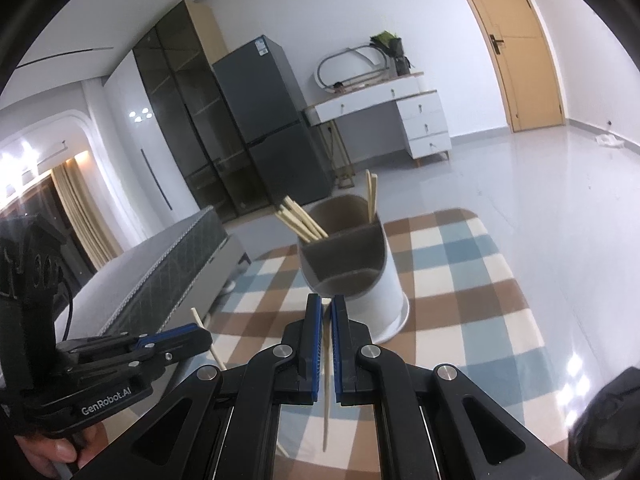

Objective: Organize utensils
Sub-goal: 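Lift both held chopsticks and carry them above the utensil holder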

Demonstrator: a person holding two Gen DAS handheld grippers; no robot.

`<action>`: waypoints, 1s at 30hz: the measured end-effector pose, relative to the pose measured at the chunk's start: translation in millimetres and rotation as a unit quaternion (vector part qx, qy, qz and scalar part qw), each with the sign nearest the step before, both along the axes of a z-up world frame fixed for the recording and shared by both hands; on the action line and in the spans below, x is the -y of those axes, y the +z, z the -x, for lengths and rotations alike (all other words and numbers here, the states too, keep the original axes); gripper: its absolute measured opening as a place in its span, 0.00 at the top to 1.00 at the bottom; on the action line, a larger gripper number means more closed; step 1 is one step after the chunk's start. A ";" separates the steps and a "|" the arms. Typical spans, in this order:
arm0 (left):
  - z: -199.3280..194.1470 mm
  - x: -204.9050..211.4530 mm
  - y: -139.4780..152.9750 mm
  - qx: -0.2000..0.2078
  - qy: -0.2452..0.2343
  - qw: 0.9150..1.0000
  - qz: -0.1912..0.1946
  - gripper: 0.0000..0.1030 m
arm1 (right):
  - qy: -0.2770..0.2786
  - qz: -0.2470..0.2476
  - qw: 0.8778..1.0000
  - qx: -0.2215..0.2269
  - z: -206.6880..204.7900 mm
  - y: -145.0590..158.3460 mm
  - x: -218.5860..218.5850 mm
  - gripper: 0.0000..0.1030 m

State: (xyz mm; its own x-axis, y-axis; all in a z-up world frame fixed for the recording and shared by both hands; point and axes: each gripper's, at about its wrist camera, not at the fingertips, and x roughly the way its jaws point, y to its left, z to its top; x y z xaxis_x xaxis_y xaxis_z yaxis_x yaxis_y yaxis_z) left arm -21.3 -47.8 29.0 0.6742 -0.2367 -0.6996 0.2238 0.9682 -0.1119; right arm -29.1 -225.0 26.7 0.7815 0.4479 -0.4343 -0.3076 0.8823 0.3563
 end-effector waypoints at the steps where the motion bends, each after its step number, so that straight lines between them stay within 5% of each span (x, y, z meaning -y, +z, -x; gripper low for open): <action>1: -0.1 0.8 4.3 0.003 -0.003 1.000 0.001 1.00 | 0.000 -0.001 1.000 0.003 -0.1 2.4 0.6 0.96; 14: -29.0 -3.1 42.8 0.029 0.002 0.999 0.032 1.00 | 0.014 0.007 0.999 0.038 -14.2 45.2 2.0 0.96; 30: -86.8 -10.7 101.9 0.067 0.002 0.996 0.051 1.00 | 0.017 0.019 0.996 0.080 -80.5 111.9 -4.9 0.96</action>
